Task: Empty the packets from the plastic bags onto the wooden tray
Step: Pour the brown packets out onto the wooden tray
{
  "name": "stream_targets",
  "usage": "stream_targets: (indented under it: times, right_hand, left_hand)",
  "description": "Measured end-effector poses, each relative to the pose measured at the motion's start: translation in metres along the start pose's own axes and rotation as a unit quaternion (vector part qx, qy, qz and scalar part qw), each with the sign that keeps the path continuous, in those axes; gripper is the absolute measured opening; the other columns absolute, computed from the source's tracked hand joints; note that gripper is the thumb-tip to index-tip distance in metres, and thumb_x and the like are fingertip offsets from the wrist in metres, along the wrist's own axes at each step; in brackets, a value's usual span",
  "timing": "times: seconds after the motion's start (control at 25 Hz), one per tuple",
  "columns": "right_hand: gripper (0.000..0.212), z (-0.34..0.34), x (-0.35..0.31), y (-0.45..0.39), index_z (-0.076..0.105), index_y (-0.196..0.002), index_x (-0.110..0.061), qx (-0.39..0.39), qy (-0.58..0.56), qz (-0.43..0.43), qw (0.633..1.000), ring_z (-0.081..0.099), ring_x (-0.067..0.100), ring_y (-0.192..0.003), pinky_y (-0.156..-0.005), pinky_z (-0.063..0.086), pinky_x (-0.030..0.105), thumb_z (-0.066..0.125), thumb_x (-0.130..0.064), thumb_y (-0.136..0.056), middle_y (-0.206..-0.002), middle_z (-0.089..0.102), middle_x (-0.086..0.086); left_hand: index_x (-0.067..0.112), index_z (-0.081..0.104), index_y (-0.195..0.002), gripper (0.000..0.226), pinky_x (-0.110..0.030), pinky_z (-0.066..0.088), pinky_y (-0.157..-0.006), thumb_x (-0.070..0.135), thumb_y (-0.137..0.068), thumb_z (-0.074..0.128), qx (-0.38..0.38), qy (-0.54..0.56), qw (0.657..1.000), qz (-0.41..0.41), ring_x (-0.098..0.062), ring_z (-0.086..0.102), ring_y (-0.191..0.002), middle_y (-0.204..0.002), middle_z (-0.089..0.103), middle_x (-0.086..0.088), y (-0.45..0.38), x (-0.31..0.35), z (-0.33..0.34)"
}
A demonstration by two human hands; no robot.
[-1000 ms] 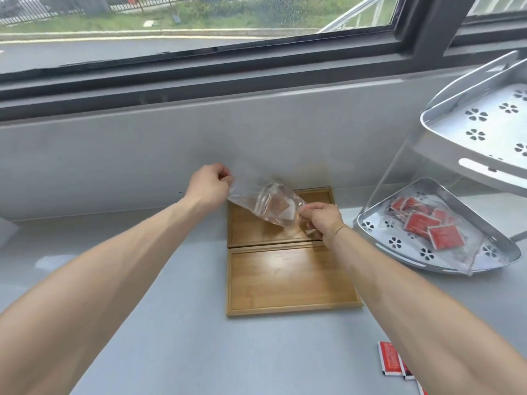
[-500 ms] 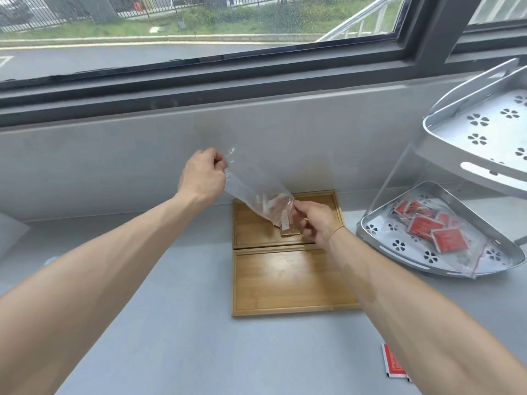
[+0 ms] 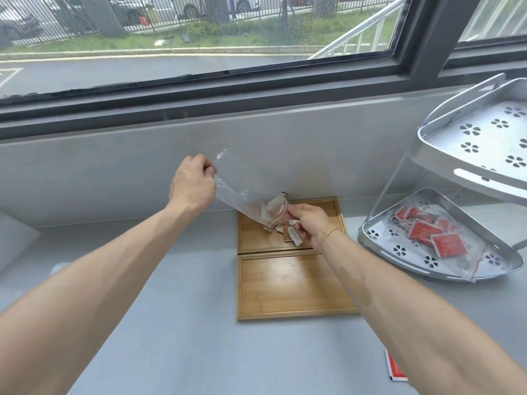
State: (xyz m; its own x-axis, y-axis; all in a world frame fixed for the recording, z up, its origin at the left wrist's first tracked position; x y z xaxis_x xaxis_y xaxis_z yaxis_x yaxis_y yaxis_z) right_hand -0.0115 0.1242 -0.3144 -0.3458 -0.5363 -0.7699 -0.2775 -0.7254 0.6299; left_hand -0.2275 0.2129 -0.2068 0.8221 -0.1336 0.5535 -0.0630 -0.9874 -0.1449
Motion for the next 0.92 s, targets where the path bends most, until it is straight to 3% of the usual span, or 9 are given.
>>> stream_targets:
  times: [0.16,0.32,0.4,0.52,0.68,0.8,0.92]
  right_hand:
    - [0.010,0.007,-0.005,0.014,0.065,-0.086,-0.018,-0.002,0.015,-0.019,1.000,0.039,0.004,-0.042,-0.032,0.023,0.011,0.063,-0.022,-0.094,-0.075,0.065,-0.003]
    - [0.008,0.007,-0.009,0.029,0.067,-0.086,-0.018,0.006,0.013,-0.039,0.999,0.049,0.012,-0.056,-0.044,0.032,0.021,0.065,-0.024,-0.092,-0.079,0.064,0.000]
    - [0.009,0.003,-0.010,0.038,0.065,-0.086,-0.019,-0.006,0.000,-0.049,0.999,0.052,0.013,-0.063,-0.051,0.037,0.025,0.068,-0.027,-0.089,-0.078,0.061,-0.002]
    - [0.014,-0.012,-0.006,0.057,0.060,-0.081,-0.023,-0.057,-0.036,-0.045,0.997,0.047,0.014,-0.058,-0.057,0.036,0.028,0.072,-0.029,-0.086,-0.071,0.053,-0.003]
    - [0.008,-0.042,0.005,0.093,0.062,-0.083,-0.021,-0.133,-0.100,-0.033,0.986,0.061,0.021,-0.075,-0.074,0.048,0.038,0.069,-0.018,-0.086,-0.085,0.065,0.000]
    - [0.018,-0.065,0.016,0.121,0.057,-0.083,-0.018,-0.109,-0.089,-0.075,0.987,0.064,0.018,-0.071,-0.069,0.050,0.032,0.067,-0.003,-0.086,-0.081,0.063,0.003]
    - [0.024,-0.092,0.030,0.151,0.056,-0.089,-0.014,-0.047,-0.061,-0.112,0.991,0.063,0.016,-0.064,-0.057,0.052,0.027,0.067,0.006,-0.084,-0.084,0.065,0.005]
  left_hand:
    - [0.015,0.061,-0.096,0.018,-0.035,0.041,-0.082,0.018,-0.096,0.044,0.018,0.002,1.000,-0.008,-0.024,0.049,-0.090,-0.102,0.053,-0.003,0.009,-0.006,-0.014]
    - [0.018,0.061,-0.095,0.016,-0.031,0.037,-0.079,0.018,-0.097,0.045,0.016,0.033,0.999,-0.027,-0.021,0.049,-0.088,-0.100,0.052,-0.001,0.025,-0.013,-0.021]
    - [0.016,0.063,-0.096,0.018,-0.029,0.037,-0.079,0.015,-0.097,0.045,-0.003,0.084,0.996,-0.041,-0.020,0.052,-0.089,-0.100,0.056,-0.002,0.036,-0.018,-0.021]
    - [0.017,0.064,-0.091,0.021,-0.030,0.043,-0.073,0.007,-0.095,0.046,-0.031,0.219,0.971,-0.090,-0.018,0.055,-0.082,-0.088,0.063,0.002,0.065,-0.025,-0.015]
    - [0.022,0.063,-0.086,0.027,-0.029,0.048,-0.066,0.004,-0.097,0.046,-0.072,0.327,0.931,-0.146,-0.004,0.059,-0.069,-0.086,0.062,0.004,0.111,-0.026,-0.007]
    - [0.023,0.063,-0.091,0.027,-0.030,0.048,-0.063,0.004,-0.098,0.045,-0.104,0.352,0.916,-0.161,0.007,0.059,-0.055,-0.086,0.061,0.003,0.144,-0.016,0.001]
    - [0.023,0.063,-0.097,0.020,-0.032,0.050,-0.063,0.013,-0.096,0.045,-0.139,0.388,0.892,-0.185,-0.008,0.061,-0.073,-0.088,0.059,0.001,0.178,0.004,0.011]
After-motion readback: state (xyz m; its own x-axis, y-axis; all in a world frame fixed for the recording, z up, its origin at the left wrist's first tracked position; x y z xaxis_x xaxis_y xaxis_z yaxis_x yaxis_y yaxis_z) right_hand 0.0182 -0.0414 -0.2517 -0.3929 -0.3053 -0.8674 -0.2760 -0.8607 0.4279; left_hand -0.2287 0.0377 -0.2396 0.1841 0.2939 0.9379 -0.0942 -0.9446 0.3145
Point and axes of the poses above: each hand's wrist, its own y-axis away from the middle knuckle, its own z-axis out of the palm, x = y × z, the point moved 1 cm from there along -y, towards the middle knuckle
